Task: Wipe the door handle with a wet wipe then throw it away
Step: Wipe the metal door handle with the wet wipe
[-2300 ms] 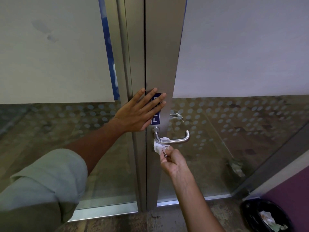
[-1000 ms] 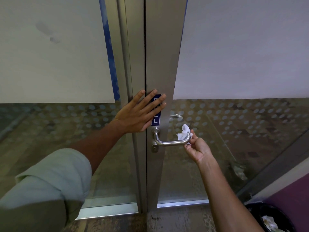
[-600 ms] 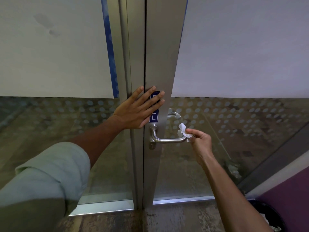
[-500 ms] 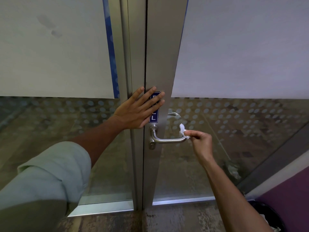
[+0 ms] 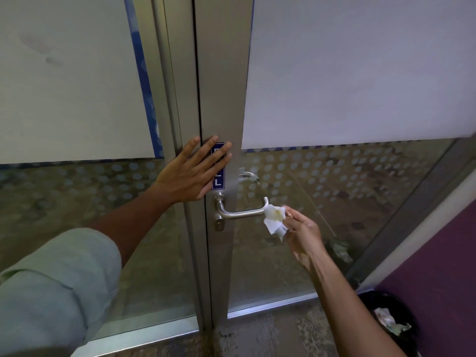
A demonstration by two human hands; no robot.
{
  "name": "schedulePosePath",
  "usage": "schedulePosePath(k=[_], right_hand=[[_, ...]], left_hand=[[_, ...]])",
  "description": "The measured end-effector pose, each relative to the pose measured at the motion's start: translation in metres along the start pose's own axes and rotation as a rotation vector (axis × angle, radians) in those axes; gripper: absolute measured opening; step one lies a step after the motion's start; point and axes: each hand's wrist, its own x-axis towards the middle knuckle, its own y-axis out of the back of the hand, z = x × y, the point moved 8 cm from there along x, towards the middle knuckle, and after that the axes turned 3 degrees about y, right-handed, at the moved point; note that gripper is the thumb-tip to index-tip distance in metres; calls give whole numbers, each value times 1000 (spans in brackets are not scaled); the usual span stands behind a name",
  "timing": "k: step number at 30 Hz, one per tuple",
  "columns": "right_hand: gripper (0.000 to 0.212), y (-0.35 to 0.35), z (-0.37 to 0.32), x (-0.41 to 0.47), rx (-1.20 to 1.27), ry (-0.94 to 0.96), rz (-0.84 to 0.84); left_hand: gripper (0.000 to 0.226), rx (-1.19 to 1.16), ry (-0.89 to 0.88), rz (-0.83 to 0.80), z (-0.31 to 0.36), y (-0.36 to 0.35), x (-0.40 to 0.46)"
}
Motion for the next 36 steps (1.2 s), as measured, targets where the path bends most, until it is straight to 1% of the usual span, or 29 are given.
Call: schedulePosePath(k=[4, 6, 7, 10, 13, 15, 17, 19, 22, 26, 30, 32, 34, 36], right_hand=[[40, -6, 17, -8, 137, -117, -4], [36, -10, 28, -11, 181, -150, 12], [33, -12, 32, -13, 156, -144, 35], [22, -21, 39, -16, -98, -25, 107], [24, -41, 33, -17, -328, 148, 118], [23, -58, 23, -17, -437, 216, 116], [21, -77, 12, -15, -526, 255, 92], [12, -97, 7, -12, -595, 263, 35], [25, -125, 5, -6, -833, 323, -27], [19, -143, 6, -2, -1153, 445, -18], [11, -139, 8, 7, -1294, 402, 71], [13, -139, 11, 10, -1371, 371, 104], [17, -138, 17, 14, -1466, 322, 93], [17, -137, 21, 19, -1504, 267, 72]], left_hand=[[78, -9, -5, 8, 0, 1, 1], [78, -13, -9, 12, 0, 1, 1], [78, -12, -10, 12, 1, 1, 1], [77, -18, -15, 8, 1, 0, 1], [77, -24, -14, 18, 1, -1, 1], [78, -31, -14, 19, 1, -2, 1], [78, -39, -13, 18, 1, -2, 1], [79, -43, -11, 18, 1, -2, 0], [79, -38, -15, 16, 2, 0, 0], [79, -31, -16, 19, 1, 3, 2], [77, -22, -15, 22, 2, 4, 2], [77, -18, -13, 21, 2, 3, 3], [78, -21, -12, 21, 2, 3, 3], [79, -14, -13, 23, 2, 3, 3]])
